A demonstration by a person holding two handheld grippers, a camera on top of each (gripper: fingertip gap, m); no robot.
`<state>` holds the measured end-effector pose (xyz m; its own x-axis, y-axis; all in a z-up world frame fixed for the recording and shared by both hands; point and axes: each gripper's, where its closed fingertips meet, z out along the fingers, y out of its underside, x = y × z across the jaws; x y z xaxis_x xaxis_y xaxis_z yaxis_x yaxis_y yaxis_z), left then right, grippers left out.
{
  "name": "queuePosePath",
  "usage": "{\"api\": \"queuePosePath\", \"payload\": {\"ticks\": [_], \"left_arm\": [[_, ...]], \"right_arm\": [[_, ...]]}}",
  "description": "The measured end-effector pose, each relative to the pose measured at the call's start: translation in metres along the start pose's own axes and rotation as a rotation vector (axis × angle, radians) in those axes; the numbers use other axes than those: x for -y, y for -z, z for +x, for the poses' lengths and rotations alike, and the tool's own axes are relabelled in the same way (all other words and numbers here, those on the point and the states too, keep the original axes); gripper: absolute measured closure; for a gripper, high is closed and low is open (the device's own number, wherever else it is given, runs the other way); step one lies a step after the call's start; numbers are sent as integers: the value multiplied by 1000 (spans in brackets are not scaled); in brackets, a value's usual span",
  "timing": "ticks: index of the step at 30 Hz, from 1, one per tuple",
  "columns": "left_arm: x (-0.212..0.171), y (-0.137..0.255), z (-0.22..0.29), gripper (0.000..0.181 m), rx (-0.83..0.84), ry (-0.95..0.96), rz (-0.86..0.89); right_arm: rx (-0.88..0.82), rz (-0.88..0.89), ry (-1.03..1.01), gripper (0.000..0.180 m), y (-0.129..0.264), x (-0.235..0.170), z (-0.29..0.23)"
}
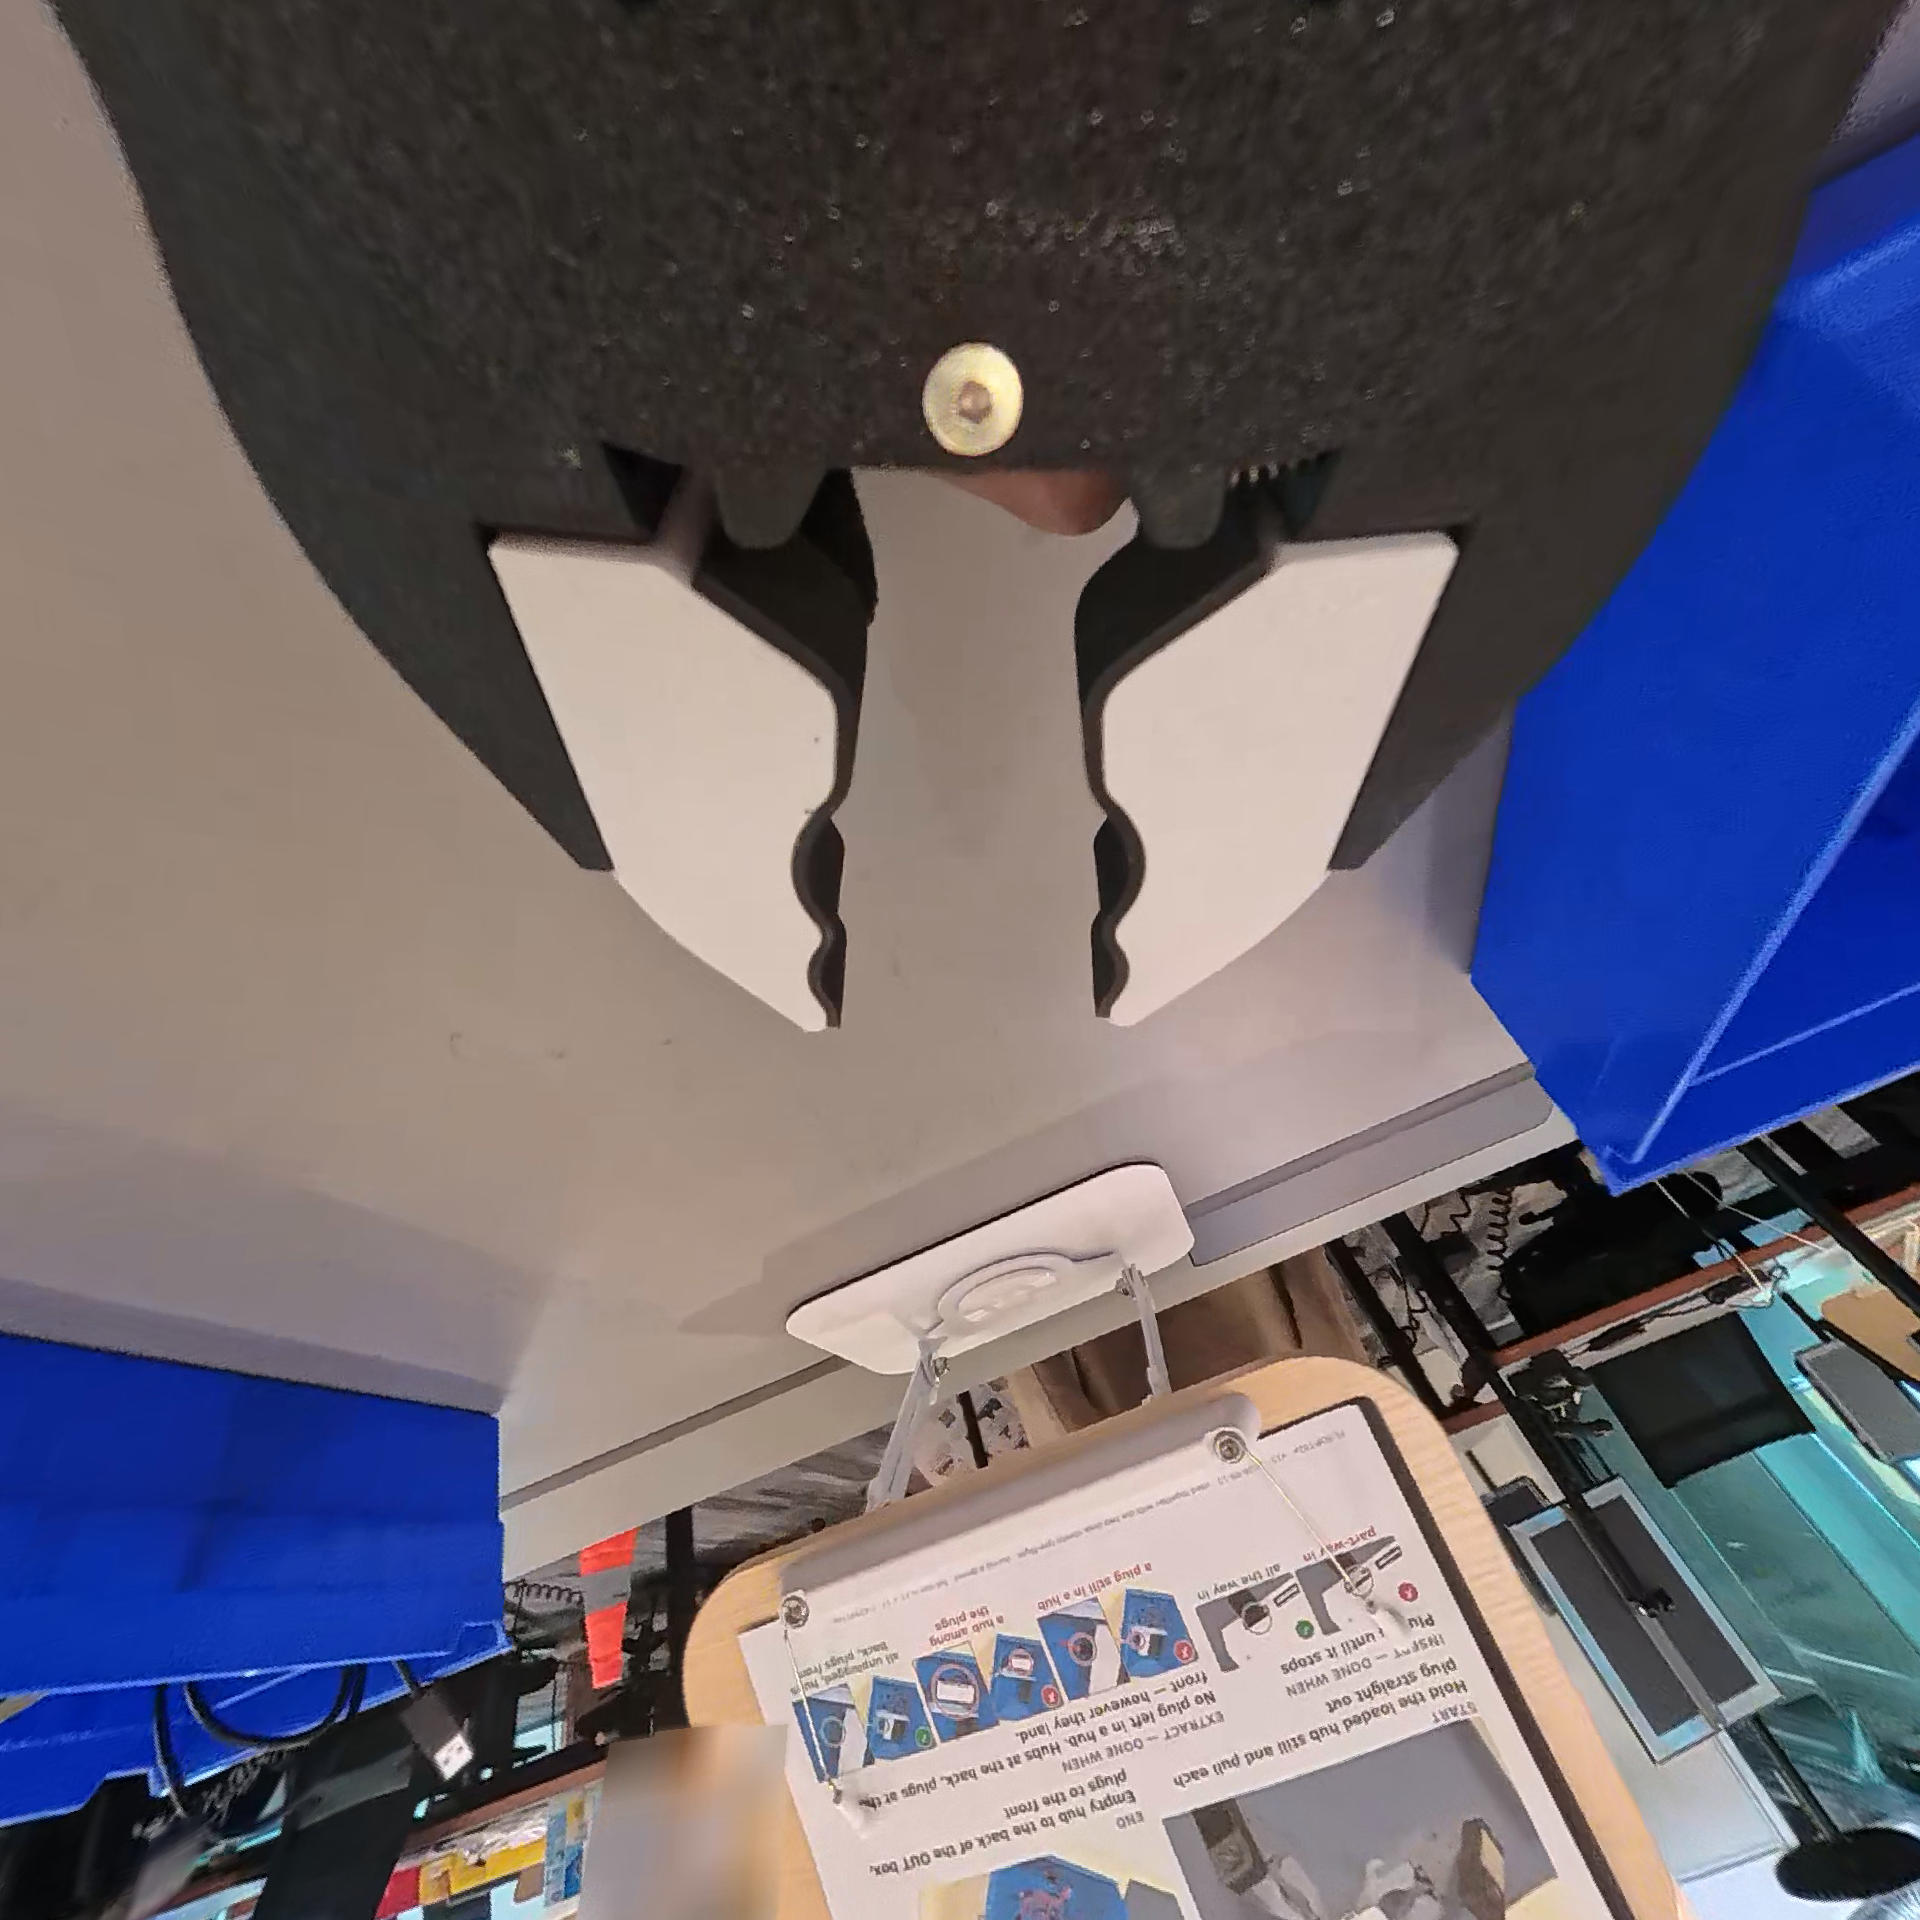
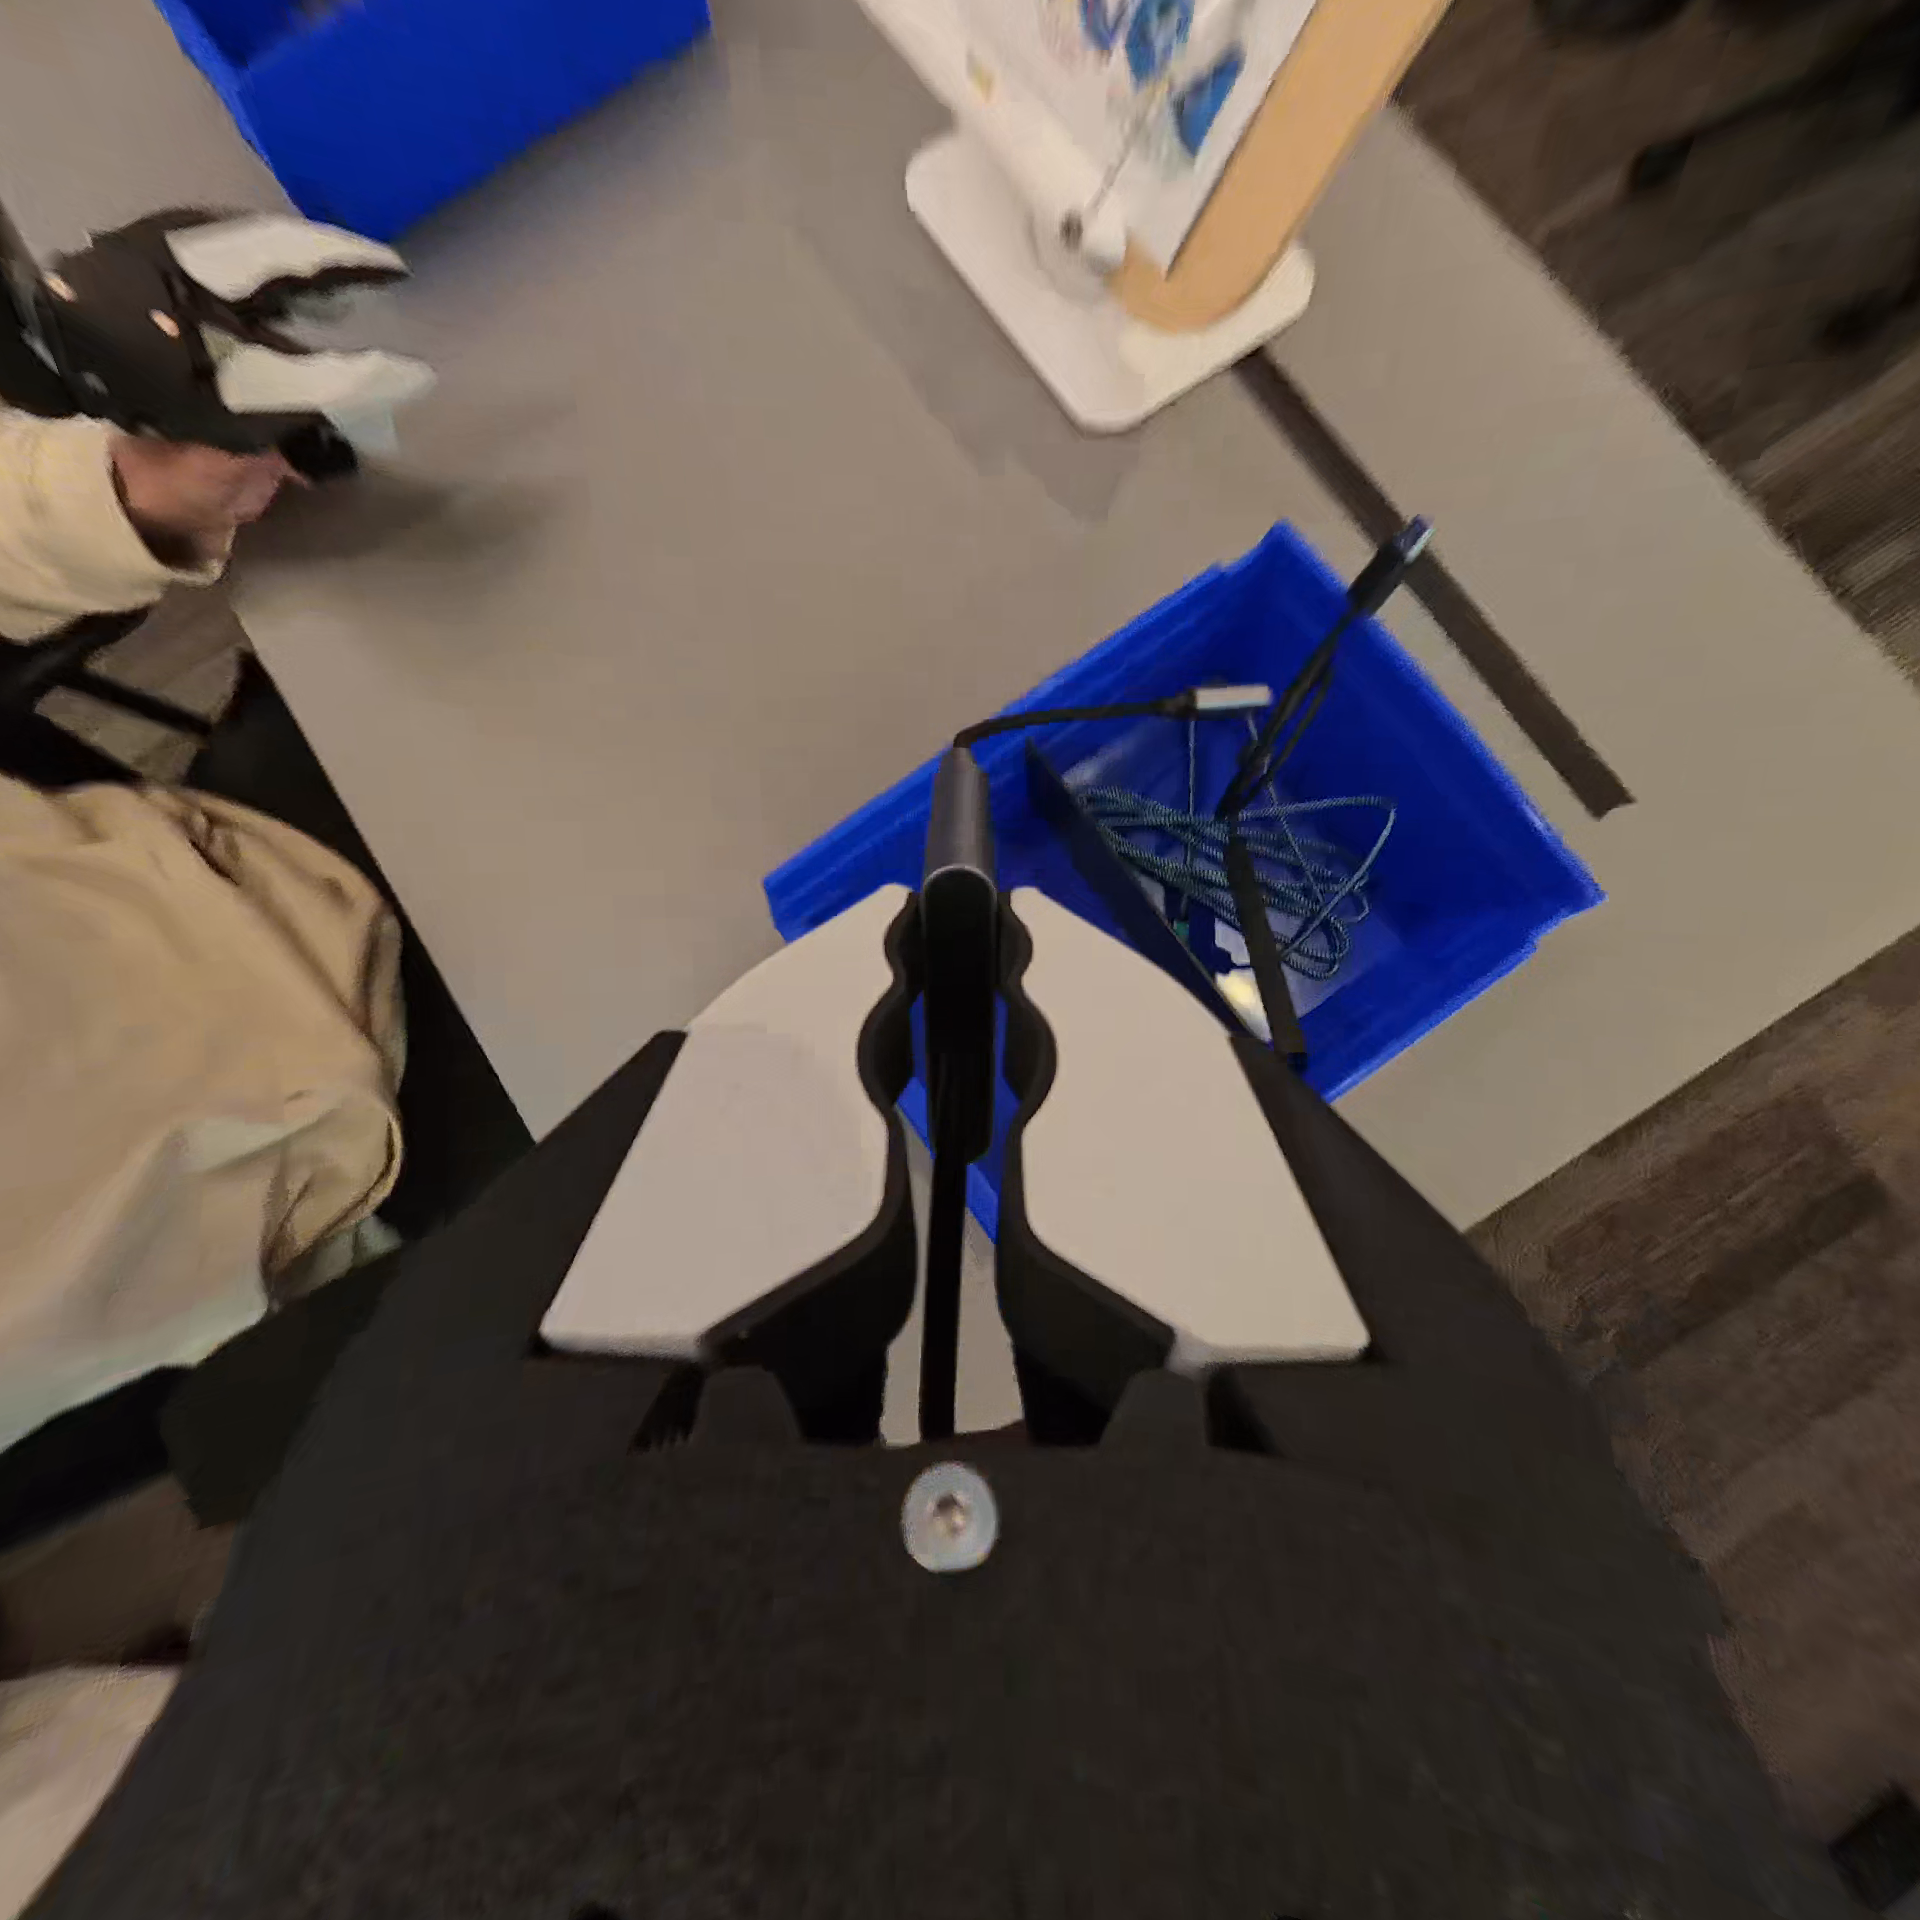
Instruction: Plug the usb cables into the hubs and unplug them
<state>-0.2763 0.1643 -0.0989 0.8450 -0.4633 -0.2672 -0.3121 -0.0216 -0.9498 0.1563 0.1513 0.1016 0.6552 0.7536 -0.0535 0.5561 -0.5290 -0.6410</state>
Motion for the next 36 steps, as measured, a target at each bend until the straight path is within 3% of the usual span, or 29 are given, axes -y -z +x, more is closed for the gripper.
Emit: {"api": "queuePosePath", "payload": {"ticks": [10, 16, 22, 28, 36], "left_arm": [[-2, 1, 5, 134, -2, -39, -11], [-5, 0, 14, 127, -85, 24, -34], [-3, 0, 26, 119, -161, 31, -25], [-3, -1, 28, 112, -182, 49, -31], [-4, -4, 16, 111, -117, 76, -36]], "right_arm": [[129, -252, -143, 167, -139, -26, 104], [203, -369, -305, 165, -192, -61, 152], [217, -341, -442, 152, -229, -83, 179], [153, -335, -354, 130, -219, -72, 180], [-30, 64, -283, 119, -115, 7, 178]]}}
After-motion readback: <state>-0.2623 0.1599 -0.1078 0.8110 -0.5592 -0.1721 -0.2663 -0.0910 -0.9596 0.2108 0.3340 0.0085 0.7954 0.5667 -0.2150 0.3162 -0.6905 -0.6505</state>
